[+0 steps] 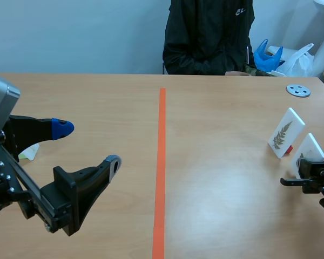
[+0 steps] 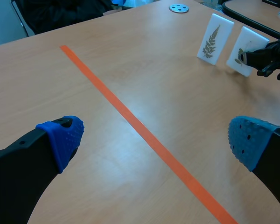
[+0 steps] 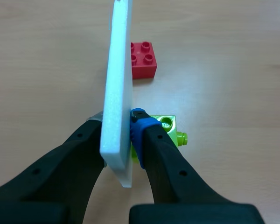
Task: Sort the leaf by its shape. The table is split by an orange tape line. A compound leaf with several leaflets goes to the left side, a simple leaf with one blade goes to the right side. Return to the home posture when a red brick is placed on the table.
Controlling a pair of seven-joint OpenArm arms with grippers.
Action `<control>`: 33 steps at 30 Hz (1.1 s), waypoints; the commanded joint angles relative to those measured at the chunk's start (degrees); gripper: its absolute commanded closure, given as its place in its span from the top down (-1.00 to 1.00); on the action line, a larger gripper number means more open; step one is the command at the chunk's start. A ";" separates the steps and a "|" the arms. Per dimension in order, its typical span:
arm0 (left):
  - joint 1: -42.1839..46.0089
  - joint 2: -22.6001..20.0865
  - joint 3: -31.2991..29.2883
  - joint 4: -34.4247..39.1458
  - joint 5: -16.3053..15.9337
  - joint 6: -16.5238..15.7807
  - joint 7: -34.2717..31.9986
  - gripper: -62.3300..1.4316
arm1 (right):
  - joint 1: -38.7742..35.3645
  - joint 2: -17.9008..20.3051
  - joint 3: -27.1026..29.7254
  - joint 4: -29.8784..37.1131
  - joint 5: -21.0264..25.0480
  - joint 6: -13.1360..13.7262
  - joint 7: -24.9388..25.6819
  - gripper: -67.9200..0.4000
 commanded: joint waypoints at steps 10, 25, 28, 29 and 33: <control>-0.17 0.15 -0.20 0.72 -0.31 -0.33 -1.84 1.00 | 0.66 0.79 0.13 0.50 0.52 -1.31 0.63 -0.94; -0.17 0.15 -0.20 0.72 -0.31 -0.33 -2.03 1.00 | 0.66 0.81 0.13 0.52 0.63 -1.29 1.11 -0.33; -0.17 0.15 -0.20 0.72 -0.31 -0.33 -2.03 1.00 | 0.66 0.81 0.13 0.72 0.63 -1.25 1.55 -0.15; -0.17 0.15 -0.20 0.72 -0.31 -0.33 -2.03 1.00 | 0.63 0.83 0.17 0.96 0.63 -1.22 1.55 -0.08; -0.17 0.15 -0.20 0.72 -0.31 -0.33 -2.05 1.00 | 0.00 0.96 0.76 3.21 0.70 0.79 1.97 0.23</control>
